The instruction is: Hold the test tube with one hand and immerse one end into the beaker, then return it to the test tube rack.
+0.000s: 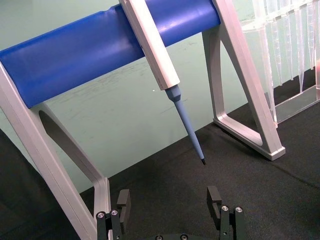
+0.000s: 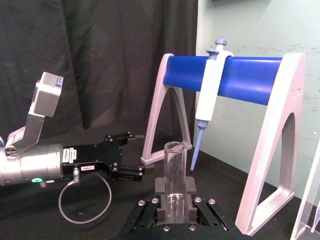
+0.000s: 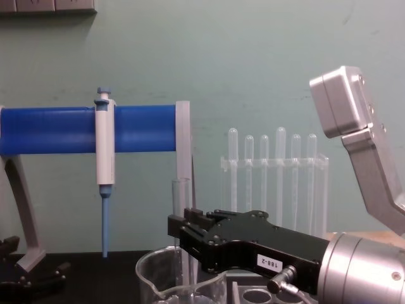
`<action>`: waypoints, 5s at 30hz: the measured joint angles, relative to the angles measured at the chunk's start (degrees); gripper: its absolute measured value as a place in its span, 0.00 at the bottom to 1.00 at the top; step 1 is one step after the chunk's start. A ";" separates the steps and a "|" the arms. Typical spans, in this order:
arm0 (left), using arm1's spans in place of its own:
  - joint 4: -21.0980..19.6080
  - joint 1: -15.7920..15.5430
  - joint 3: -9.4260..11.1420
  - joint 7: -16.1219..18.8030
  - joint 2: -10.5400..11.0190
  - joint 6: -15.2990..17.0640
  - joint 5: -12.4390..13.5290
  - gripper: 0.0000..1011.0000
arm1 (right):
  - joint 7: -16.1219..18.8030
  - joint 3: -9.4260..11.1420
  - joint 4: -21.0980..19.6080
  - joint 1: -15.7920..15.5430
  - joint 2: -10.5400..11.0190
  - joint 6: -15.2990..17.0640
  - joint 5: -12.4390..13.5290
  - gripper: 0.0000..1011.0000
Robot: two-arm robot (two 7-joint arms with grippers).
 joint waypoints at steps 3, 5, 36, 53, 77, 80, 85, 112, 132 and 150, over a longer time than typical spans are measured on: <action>0.00 0.00 0.00 0.00 0.00 0.00 0.00 0.99 | 0.00 0.00 0.00 0.00 0.00 0.00 0.00 0.22; 0.00 0.00 0.00 0.00 0.00 0.00 0.00 0.99 | 0.00 0.00 0.00 0.00 0.00 0.00 0.00 0.22; 0.00 0.00 0.00 0.00 0.00 0.00 0.00 0.99 | 0.00 0.00 0.00 0.00 0.00 0.00 0.00 0.22; 0.00 0.00 0.00 0.00 0.00 0.00 0.00 0.99 | 0.00 0.00 0.00 0.00 0.00 0.00 0.00 0.22; 0.00 0.00 0.00 0.00 0.00 0.00 0.00 0.99 | 0.00 0.00 0.00 0.00 0.00 0.00 0.00 0.22; 0.00 0.00 0.00 0.00 0.00 0.00 0.00 0.99 | 0.00 0.00 0.00 0.00 0.00 0.00 0.00 0.22; 0.00 0.00 0.00 0.00 0.00 0.00 0.00 0.99 | 0.00 0.00 0.00 0.00 0.00 0.00 0.00 0.22; 0.00 0.00 0.00 0.00 0.00 0.00 0.00 0.99 | 0.00 0.00 0.00 0.00 0.00 0.00 0.00 0.22; 0.00 0.00 0.00 0.00 0.00 0.00 0.00 0.99 | 0.00 0.00 0.00 0.00 0.00 0.00 0.00 0.22; 0.00 0.00 0.00 0.00 0.00 0.00 0.00 0.99 | -0.09 1.31 -8.39 -0.01 1.34 3.14 -0.58 0.22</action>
